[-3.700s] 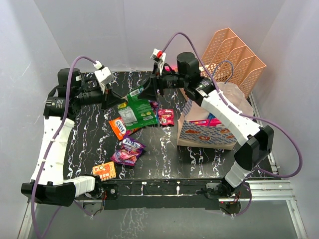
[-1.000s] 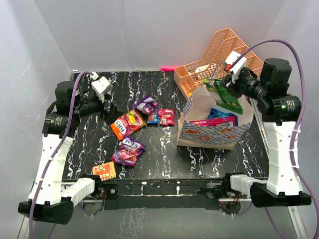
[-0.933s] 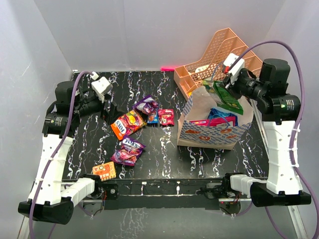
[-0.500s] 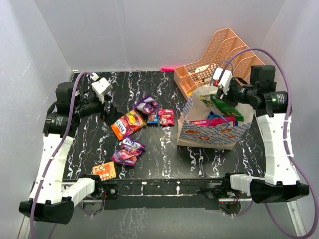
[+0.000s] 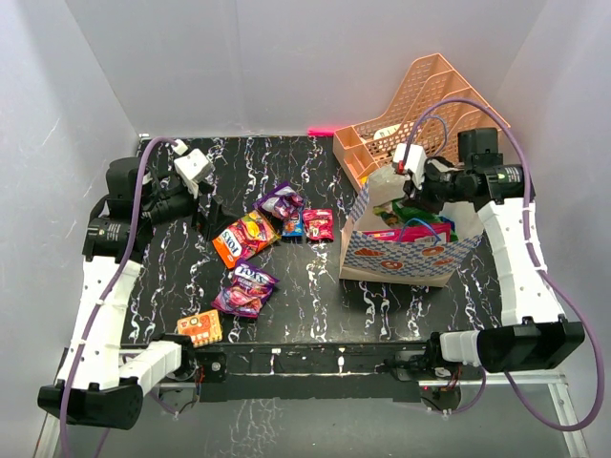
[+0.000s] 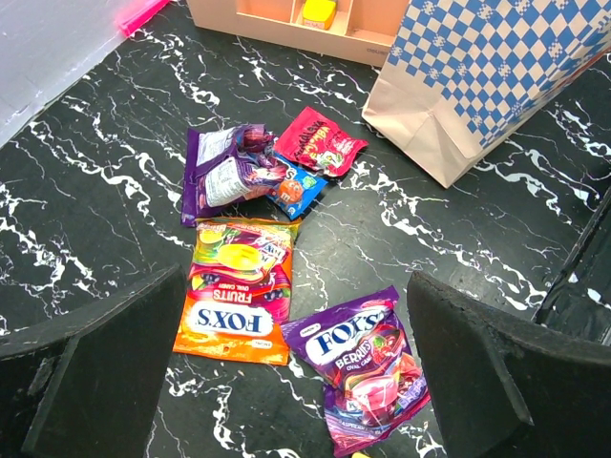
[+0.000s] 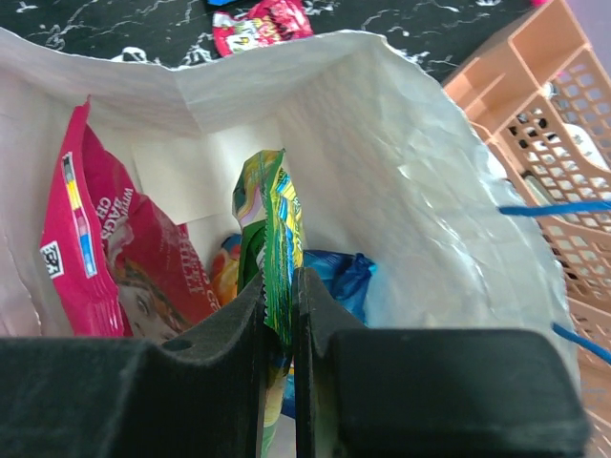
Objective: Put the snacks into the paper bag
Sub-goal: Place the snack in the paper bag, then pick up the snack from the center of the board.
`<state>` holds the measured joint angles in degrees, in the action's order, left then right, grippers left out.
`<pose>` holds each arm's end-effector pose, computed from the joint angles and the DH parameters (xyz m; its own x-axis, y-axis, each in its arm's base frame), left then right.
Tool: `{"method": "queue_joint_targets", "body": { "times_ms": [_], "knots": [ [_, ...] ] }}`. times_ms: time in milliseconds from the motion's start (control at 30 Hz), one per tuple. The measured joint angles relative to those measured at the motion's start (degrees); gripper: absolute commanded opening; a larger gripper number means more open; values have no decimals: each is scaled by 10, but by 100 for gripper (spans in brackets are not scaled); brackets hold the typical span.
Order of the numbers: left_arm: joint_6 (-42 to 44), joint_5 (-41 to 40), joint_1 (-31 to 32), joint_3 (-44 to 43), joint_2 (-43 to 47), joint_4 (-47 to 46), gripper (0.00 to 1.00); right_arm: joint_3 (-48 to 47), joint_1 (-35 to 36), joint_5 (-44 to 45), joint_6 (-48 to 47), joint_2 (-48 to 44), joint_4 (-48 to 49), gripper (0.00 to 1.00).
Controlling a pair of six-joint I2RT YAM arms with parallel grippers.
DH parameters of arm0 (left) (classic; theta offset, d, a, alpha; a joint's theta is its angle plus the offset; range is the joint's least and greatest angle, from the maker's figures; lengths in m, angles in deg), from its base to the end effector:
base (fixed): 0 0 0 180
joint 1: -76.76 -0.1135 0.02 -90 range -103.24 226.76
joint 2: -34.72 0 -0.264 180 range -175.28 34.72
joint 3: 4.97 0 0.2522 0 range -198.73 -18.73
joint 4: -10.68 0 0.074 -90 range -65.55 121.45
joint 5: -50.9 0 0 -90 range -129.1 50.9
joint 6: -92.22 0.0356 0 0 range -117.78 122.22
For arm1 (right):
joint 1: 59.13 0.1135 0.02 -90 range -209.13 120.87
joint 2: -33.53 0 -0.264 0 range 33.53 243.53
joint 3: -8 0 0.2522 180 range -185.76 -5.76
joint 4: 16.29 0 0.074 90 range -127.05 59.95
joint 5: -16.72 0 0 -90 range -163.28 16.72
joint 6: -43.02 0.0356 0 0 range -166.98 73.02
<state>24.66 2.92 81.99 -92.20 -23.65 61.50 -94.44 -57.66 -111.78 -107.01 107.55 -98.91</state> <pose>0.1926 -0.0416 0.4224 -0.0824 0.2923 -0.9528 0.7762 0.6185 0.1227 0.2281 0.0280 0.4047 -0.0723 -0.6800 -0.7296 -0.8943 0.3681 -0.2545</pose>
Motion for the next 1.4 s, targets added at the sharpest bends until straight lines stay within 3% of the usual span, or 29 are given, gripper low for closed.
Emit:
{"method": "queue_joint_targets", "body": {
  "times_ms": [200,533,933,1200,1400],
  "knots": [
    [-3,4,-6,4,0,-2,98,26,36,9,12,10,4,9],
    [-5,5,-10,11,1,-9,98,42,71,44,46,26,16,23],
    [-5,-22,-10,51,2,-16,98,40,71,82,73,26,18,50],
    [-6,-60,-10,97,-6,-28,98,5,71,96,96,23,18,61],
    [-6,-94,-10,110,-26,-39,99,-17,71,107,135,10,34,79]
  ]
}}
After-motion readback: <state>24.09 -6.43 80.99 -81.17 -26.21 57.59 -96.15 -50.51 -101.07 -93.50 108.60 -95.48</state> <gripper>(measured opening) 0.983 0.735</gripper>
